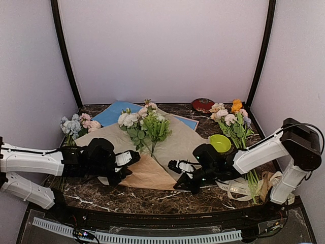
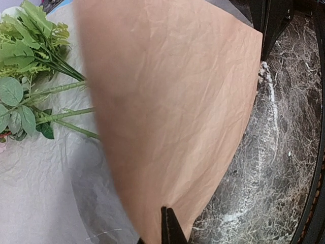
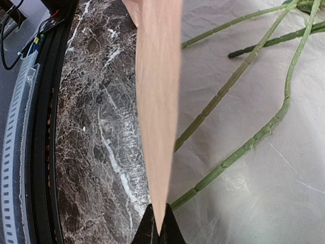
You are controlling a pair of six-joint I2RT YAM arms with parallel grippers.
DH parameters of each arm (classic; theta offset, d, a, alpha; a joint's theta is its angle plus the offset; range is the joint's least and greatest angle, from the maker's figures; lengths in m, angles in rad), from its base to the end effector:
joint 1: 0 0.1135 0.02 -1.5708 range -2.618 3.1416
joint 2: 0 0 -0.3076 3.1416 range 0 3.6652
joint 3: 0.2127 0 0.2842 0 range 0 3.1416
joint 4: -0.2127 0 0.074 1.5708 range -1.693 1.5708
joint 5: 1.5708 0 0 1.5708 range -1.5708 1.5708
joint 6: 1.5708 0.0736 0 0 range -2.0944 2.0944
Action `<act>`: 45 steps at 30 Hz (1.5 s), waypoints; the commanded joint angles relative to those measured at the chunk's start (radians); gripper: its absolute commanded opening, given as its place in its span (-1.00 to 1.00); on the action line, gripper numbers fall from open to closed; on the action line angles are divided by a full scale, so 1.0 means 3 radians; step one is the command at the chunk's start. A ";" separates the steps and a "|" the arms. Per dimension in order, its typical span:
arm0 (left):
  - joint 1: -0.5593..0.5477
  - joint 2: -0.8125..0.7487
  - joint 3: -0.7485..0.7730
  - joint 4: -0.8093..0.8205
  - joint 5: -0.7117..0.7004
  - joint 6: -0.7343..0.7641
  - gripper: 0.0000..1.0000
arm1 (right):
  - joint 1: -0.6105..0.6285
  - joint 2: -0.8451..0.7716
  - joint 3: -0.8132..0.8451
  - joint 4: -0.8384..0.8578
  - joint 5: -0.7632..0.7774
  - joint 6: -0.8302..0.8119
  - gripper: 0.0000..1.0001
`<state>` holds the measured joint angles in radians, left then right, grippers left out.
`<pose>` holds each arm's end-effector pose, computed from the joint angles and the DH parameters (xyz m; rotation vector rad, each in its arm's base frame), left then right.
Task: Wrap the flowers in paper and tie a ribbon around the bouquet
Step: Fold the flattened wrapping paper at the center of the board.
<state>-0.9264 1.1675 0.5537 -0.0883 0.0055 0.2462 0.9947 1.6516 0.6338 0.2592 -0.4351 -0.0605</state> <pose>0.1640 -0.2190 0.1901 1.2746 1.9136 -0.3618 0.1614 0.3053 0.1184 -1.4264 1.9881 0.9524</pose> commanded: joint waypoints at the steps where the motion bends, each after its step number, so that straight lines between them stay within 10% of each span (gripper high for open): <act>1: 0.0030 0.0136 0.0142 -0.0177 -0.0072 -0.0090 -1.00 | -0.0124 0.0101 0.0262 -0.0413 -0.0174 0.0184 -1.00; 13: 0.0107 0.0495 0.0276 -0.0268 -0.0610 -0.0141 -0.99 | -0.0483 0.0633 0.0785 -0.1222 -0.0696 0.0655 -1.00; 27: 0.0230 0.0218 0.0443 -0.0542 -0.1721 -0.0230 -0.18 | -0.0479 0.0683 0.1087 -0.1584 -0.0441 0.1008 -1.00; 34: -0.0319 -0.0154 0.0680 -0.0304 -0.1459 -0.0007 -0.19 | -0.0482 0.0731 0.1245 -0.1732 -0.0373 0.1186 -1.00; 45: -0.0308 0.1176 0.0718 -0.0140 -0.1033 -0.0401 -0.21 | -0.0477 0.0758 0.1339 -0.1864 -0.0309 0.1197 -1.00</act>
<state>-1.0676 1.4406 0.7528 -0.1249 -0.3294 0.2028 0.8593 1.8633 1.0119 -0.2810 -0.5671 0.2935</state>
